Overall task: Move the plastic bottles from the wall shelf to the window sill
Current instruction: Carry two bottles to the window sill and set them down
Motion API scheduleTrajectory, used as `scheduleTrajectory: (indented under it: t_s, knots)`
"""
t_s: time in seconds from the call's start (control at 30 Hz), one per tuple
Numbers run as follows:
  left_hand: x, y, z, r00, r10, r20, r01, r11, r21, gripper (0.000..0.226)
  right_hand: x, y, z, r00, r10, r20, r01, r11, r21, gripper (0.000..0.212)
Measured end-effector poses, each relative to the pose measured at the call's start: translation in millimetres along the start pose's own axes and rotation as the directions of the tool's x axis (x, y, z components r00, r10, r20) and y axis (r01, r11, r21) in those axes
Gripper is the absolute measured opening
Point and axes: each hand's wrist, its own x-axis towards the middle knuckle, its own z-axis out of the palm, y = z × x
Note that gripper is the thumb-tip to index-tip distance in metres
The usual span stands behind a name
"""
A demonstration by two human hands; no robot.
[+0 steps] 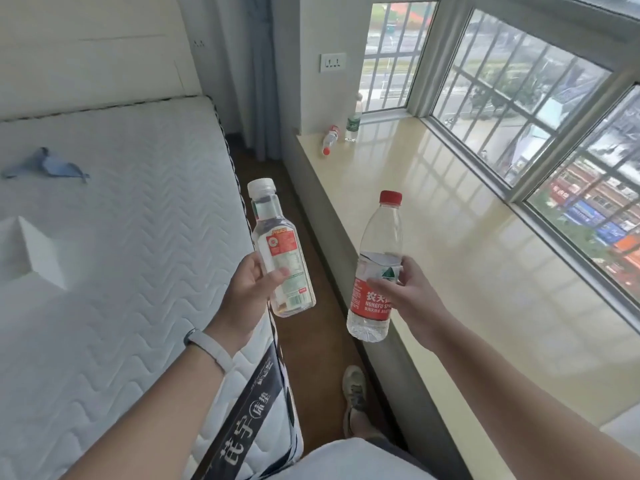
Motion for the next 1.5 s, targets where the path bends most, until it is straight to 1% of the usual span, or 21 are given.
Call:
scheduleTrajectory:
  t_s: [0.07,0.13,0.23,0.33,0.37,0.43,0.5,0.67,0.8,0.93,1.03,1.17,1.2,1.3,1.33,1.37,1.5]
  knots:
    - [22.2,4.1,3.3,0.999,0.0,-0.037,0.001,1.0,0.018,0.058,27.4,-4.2,-2.8,0.999,0.002,0.037,-0.002,1.0,-0.001,0.064]
    - [50.4,8.6,13.5,0.998,0.004,-0.062,-0.003,1.0,0.013,0.05,57.9,-12.1,-12.5,0.998,0.005,0.056,-0.005,1.0,0.002,0.064]
    - [95.5,17.7,43.2,0.998,0.002,-0.06,-0.002,1.0,0.015,0.044,102.4,-27.4,-40.0,0.998,0.004,0.064,-0.004,1.0,0.007,0.063]
    - [137.7,25.6,79.7,0.999,-0.001,-0.044,0.003,0.999,0.034,0.038,144.2,-41.4,-74.3,0.999,-0.001,0.051,0.0,1.0,0.012,0.081]
    - [150.0,26.8,90.9,0.999,-0.005,-0.039,0.007,0.999,0.033,0.041,157.2,-45.5,-85.4,0.999,0.009,0.042,-0.01,1.0,0.022,0.085]
    - [171.5,29.5,111.0,0.999,-0.023,-0.032,0.024,0.999,0.04,0.051,180.0,-53.4,-105.8,0.999,0.023,0.026,-0.024,0.998,0.062,0.087]
    - [188.1,33.0,127.4,0.999,-0.026,-0.029,0.028,0.997,0.067,0.052,196.8,-59.8,-120.8,0.999,0.012,0.03,-0.015,0.996,0.091,0.086]
    - [230.4,52.9,156.2,0.999,-0.018,-0.052,0.024,0.993,0.113,0.03,222.6,-68.9,-143.0,0.999,0.006,0.036,-0.01,0.994,0.111,0.091]
    - [257.8,66.8,170.9,0.999,0.018,-0.034,-0.013,0.987,0.16,0.033,240.4,-73.8,-153.9,1.0,0.01,0.02,-0.013,0.992,0.125,0.091]
    - [276.3,75.6,167.9,0.998,0.048,-0.038,-0.039,0.979,0.2,0.038,263.1,-91.9,-152.4,0.999,-0.028,0.046,0.023,0.994,0.107,0.091]
    - [294.0,80.7,155.7,0.997,0.071,-0.029,-0.062,0.969,0.241,0.037,282.8,-105.5,-144.7,0.997,-0.044,0.055,0.04,0.995,0.087,0.09]
    - [330.4,78.7,136.4,0.997,0.074,-0.011,-0.069,0.965,0.251,0.038,319.6,-119.4,-134.1,0.998,-0.052,0.035,0.05,0.998,0.046,0.094]
    - [340.0,77.0,130.1,0.998,0.063,0.005,-0.062,0.962,0.267,0.039,330.5,-121.3,-130.0,0.998,-0.047,0.03,0.045,0.998,0.042,0.092]
    - [376.8,78.2,105.2,0.997,0.044,0.062,-0.062,0.942,0.33,0.042,365.4,-126.7,-110.8,0.999,-0.044,-0.009,0.045,0.997,0.065,0.071]
    - [392.3,82.5,95.6,0.996,0.044,0.08,-0.069,0.936,0.345,0.042,378.0,-129.4,-103.6,0.999,-0.044,-0.029,0.046,0.996,0.072,0.067]
    - [408.6,87.5,86.0,0.995,0.045,0.094,-0.075,0.934,0.35,0.042,391.0,-133.0,-96.4,0.998,-0.039,-0.047,0.042,0.997,0.072,0.068]
    - [472.4,109.7,52.4,0.99,0.071,0.121,-0.11,0.929,0.353,0.044,443.8,-151.7,-73.8,0.994,-0.019,-0.104,0.023,0.999,0.029,0.084]
